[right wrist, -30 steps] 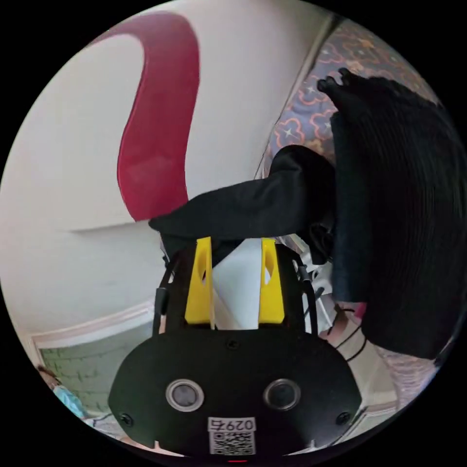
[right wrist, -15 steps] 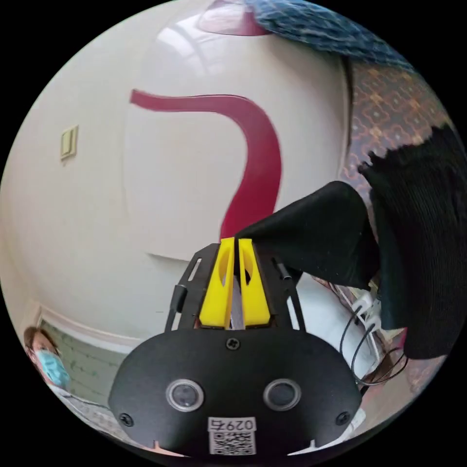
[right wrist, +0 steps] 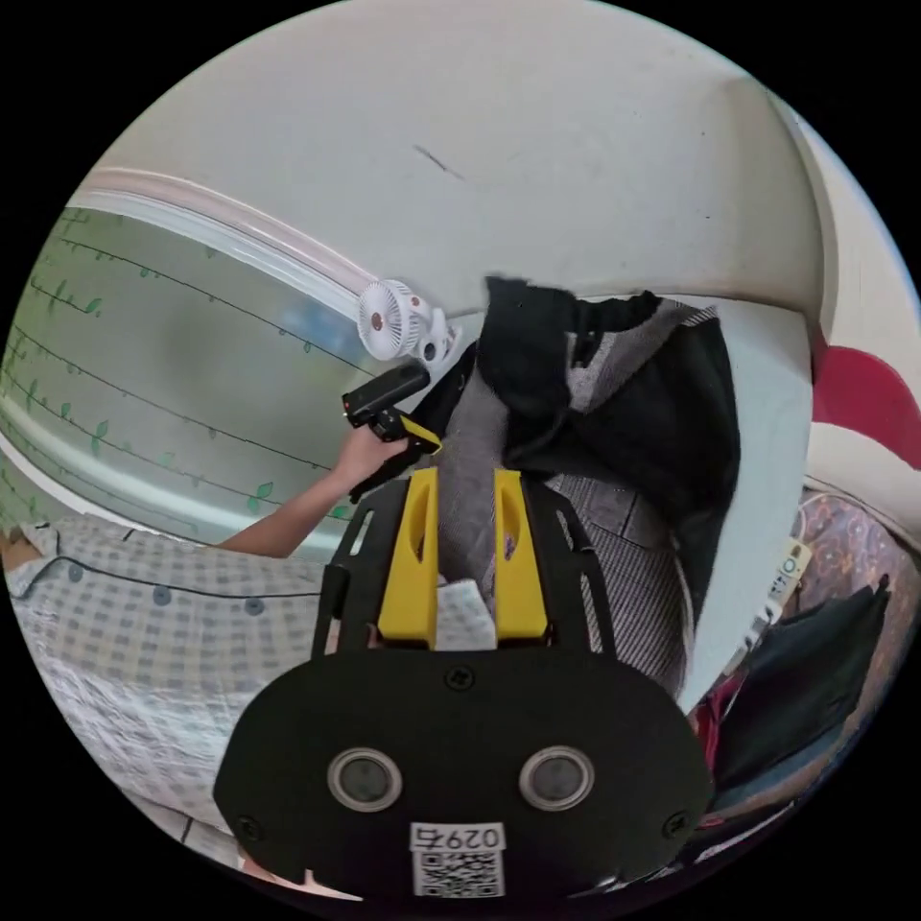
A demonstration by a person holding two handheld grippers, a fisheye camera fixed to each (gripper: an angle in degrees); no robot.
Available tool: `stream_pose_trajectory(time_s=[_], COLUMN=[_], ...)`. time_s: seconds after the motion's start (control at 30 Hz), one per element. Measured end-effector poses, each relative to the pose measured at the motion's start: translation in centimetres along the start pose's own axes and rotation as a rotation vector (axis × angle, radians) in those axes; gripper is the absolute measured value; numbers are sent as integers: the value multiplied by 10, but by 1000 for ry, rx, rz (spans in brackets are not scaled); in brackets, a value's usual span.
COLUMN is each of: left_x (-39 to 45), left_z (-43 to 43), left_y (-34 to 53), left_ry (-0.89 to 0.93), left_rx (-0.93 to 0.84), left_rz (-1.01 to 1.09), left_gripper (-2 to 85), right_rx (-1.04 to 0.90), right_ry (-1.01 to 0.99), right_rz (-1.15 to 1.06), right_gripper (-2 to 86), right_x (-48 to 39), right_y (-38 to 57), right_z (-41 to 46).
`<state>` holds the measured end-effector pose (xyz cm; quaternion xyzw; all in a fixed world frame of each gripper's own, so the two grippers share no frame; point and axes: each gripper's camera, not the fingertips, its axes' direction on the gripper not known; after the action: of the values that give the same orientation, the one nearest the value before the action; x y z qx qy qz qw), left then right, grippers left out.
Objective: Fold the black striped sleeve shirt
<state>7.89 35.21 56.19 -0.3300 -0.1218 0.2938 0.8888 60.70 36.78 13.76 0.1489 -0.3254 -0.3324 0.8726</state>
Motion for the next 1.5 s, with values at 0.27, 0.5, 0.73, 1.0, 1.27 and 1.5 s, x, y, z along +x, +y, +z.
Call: stream_pose_trajectory(time_s=[0.27, 0.5, 0.73, 1.0, 1.27, 1.5], left_x=[5, 18, 38, -23, -45, -56], left_z=[-1, -4, -6, -13, -24, -34], left_y=[33, 63, 85, 99, 96, 111], left_ry=[34, -14, -141, 177, 229, 202], left_rx=[100, 187, 221, 262, 213, 234], left_rz=[-22, -10, 137, 205, 282, 239], left_gripper=[-10, -10, -10, -10, -10, -7], right_rx=[-86, -300, 47, 393, -205, 47], right_ry=[206, -11, 8, 492, 13, 166], right_rz=[-91, 28, 127, -134, 56, 306], right_gripper=[121, 117, 6, 2, 9, 39], right_x=[-17, -11, -52, -208, -170, -84], right_y=[-34, -84, -53, 47, 182, 250], right_z=[59, 213, 154, -22, 150, 18])
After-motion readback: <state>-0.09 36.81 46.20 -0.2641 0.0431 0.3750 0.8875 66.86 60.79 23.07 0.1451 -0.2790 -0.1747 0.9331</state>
